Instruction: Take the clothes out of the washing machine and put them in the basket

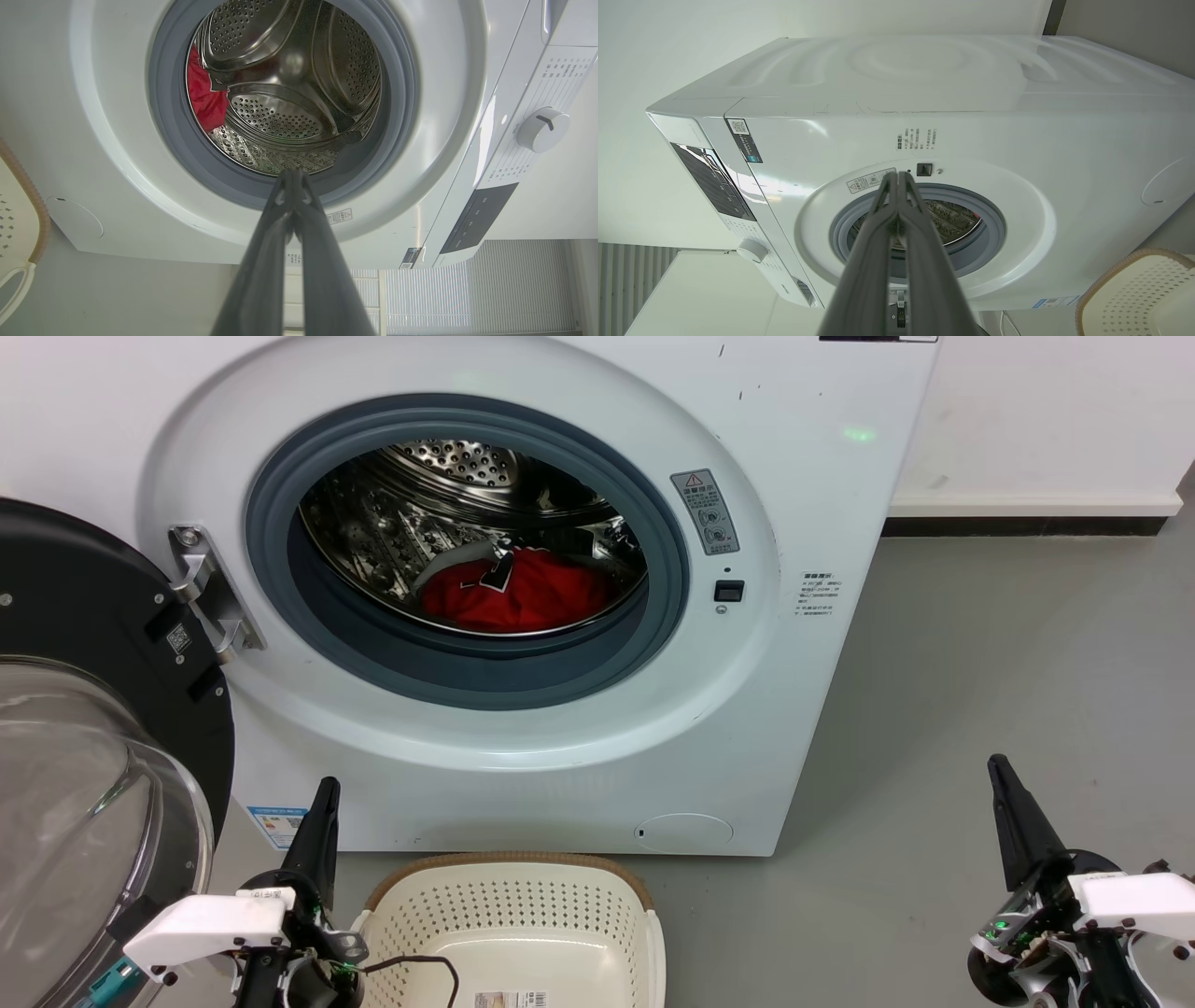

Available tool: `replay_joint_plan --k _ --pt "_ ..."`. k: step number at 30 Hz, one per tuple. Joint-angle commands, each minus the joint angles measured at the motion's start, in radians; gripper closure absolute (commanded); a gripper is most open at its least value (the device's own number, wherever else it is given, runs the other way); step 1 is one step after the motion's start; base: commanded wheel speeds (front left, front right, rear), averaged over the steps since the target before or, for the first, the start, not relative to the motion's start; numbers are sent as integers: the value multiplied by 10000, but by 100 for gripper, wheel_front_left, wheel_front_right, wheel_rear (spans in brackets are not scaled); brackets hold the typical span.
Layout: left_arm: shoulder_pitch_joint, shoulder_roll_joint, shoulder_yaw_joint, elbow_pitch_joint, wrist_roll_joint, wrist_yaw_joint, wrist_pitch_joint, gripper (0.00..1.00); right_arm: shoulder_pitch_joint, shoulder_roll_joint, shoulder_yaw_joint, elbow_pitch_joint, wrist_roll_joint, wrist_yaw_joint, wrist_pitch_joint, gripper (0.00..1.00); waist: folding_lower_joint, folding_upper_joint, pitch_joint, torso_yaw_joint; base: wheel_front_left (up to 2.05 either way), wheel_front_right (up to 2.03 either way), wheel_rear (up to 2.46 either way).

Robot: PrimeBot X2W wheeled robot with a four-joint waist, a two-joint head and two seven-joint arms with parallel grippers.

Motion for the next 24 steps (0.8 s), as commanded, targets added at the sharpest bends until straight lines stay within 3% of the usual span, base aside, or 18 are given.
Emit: replay_joint_plan --k 1,21,22,24 --pt "-58 -10 28 -5 -22 -24 18 100 -122 33 4 16 -46 0 7 100 0 0 0 0 0 0 0" --pt "-58 -10 28 -5 -22 -24 18 100 -122 33 5 16 -45 0 6 100 0 0 0 0 0 0 0" --pt "0 0 0 0 0 0 0 0 0 0 0 0 2 0 0 0 0 0 0 0 0 0 0" --pt "79 -10 -22 122 2 2 -7 0 82 4 11 124 3 0 -3 0 0 0 0 0 0 0 0"
